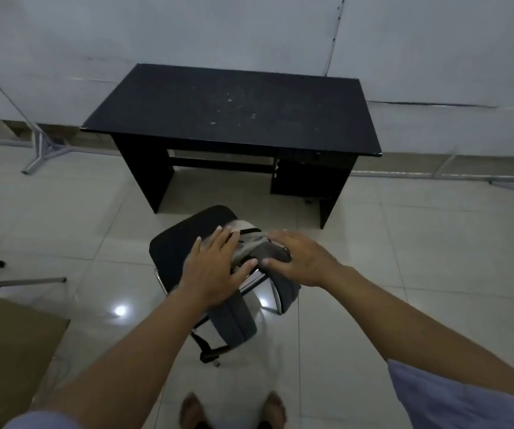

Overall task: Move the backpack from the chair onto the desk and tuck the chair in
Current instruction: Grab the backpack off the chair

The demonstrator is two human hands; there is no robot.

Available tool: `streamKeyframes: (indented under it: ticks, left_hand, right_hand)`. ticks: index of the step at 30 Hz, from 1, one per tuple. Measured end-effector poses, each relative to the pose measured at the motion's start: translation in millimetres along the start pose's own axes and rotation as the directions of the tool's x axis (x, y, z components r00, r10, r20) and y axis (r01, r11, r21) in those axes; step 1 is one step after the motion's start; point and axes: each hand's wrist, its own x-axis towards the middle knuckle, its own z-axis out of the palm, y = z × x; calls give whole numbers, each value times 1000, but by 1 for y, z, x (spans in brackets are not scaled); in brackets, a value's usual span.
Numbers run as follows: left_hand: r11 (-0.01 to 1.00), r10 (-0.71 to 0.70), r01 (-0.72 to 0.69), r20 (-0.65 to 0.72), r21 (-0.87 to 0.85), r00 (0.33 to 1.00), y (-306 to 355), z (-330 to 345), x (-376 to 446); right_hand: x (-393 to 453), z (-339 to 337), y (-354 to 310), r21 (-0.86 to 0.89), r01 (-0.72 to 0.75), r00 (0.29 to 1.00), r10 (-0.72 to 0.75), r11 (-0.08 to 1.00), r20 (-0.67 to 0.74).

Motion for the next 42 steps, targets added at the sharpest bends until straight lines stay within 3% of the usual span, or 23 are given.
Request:
streamKeyframes:
  ticks: [9,14,17,19,22,24,26,29,32,37,40,42]
  left_hand:
    - [996,44,-27,189,-90,981,-22,17,-20]
    - [984,44,-7,204,-176,978,-23,16,-25]
    - [978,21,29,239,-207,971,-27,16,-22]
    - [977,0,53,248,-207,969,-28,17,-20]
    - [972,-42,100,264,-212,964,-30,18,-22]
    - [964,-60,129,283,-233,957,-33,21,-25]
    - [953,-64,144,284,-268,957,-37,24,-27]
    - [942,-59,145,278,-303,959,-39,24,-27]
    - [935,-48,138,269,-326,962,-41,23,-25]
    - [909,-16,91,184,-407,983,-38,14,-28]
    - [919,-135,169,119,-356,984,-42,12,-35]
    - [894,-286,315,137,-319,948,-51,10,-42]
  right_hand:
    - [4,2,16,-71,-6,994,13,997,107]
    - [30,-30,6,-138,21,981,6,990,194]
    - [46,-33,-7,-329,31,992,10,944,125]
    - [54,-21,-15,-389,-2,1000,1,921,-4]
    - [59,9,-21,-255,-95,982,48,962,-184]
    - [62,22,-22,-161,-144,988,133,976,-79]
    - [64,25,-19,-135,-144,978,162,980,131]
    - [57,20,-17,-60,-53,964,67,997,256]
    - [36,18,-25,16,116,980,-117,993,160]
    - [14,31,-40,57,338,934,-342,940,103]
    - [15,31,-40,68,382,917,-387,922,97]
    - [20,28,-38,43,386,917,-388,922,97]
